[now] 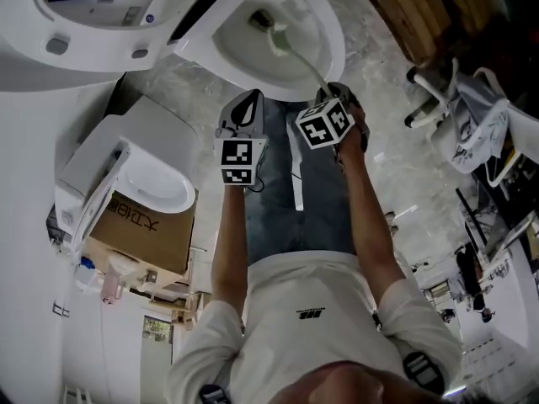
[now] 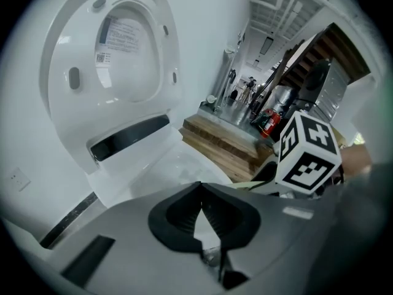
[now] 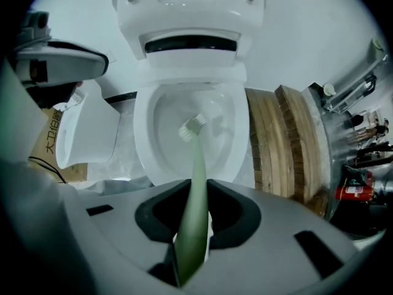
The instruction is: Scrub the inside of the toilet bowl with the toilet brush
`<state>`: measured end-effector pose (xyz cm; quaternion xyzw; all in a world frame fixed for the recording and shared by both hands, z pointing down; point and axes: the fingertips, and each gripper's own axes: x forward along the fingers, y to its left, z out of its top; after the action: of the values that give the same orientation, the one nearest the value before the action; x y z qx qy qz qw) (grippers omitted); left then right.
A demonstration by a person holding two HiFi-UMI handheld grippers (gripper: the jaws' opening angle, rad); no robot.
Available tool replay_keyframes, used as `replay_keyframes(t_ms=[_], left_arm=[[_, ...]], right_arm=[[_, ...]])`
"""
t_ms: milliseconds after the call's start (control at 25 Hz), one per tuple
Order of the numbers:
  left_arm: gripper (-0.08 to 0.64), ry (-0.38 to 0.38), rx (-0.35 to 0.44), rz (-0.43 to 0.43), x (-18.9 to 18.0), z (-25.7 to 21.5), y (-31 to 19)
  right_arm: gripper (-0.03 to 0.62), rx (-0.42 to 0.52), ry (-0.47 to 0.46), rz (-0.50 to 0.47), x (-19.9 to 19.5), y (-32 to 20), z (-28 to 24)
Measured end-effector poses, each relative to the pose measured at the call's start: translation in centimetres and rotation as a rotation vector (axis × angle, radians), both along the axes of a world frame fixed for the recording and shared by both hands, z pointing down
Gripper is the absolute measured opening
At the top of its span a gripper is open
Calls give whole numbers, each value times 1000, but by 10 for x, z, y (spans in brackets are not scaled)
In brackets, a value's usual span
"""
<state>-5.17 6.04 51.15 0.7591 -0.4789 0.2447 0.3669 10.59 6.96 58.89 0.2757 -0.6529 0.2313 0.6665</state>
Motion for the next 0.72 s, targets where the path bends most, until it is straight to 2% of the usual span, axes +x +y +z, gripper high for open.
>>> replay_keyframes(t_ms=[320,720], left_arm=[[9,-8,71,34,11,-64,-5],[9,0,167,41,14,-166,-5]], right_arm=[[67,143,-108,58,3,-15,-92],[67,261,-241,110,6,-13,-207]])
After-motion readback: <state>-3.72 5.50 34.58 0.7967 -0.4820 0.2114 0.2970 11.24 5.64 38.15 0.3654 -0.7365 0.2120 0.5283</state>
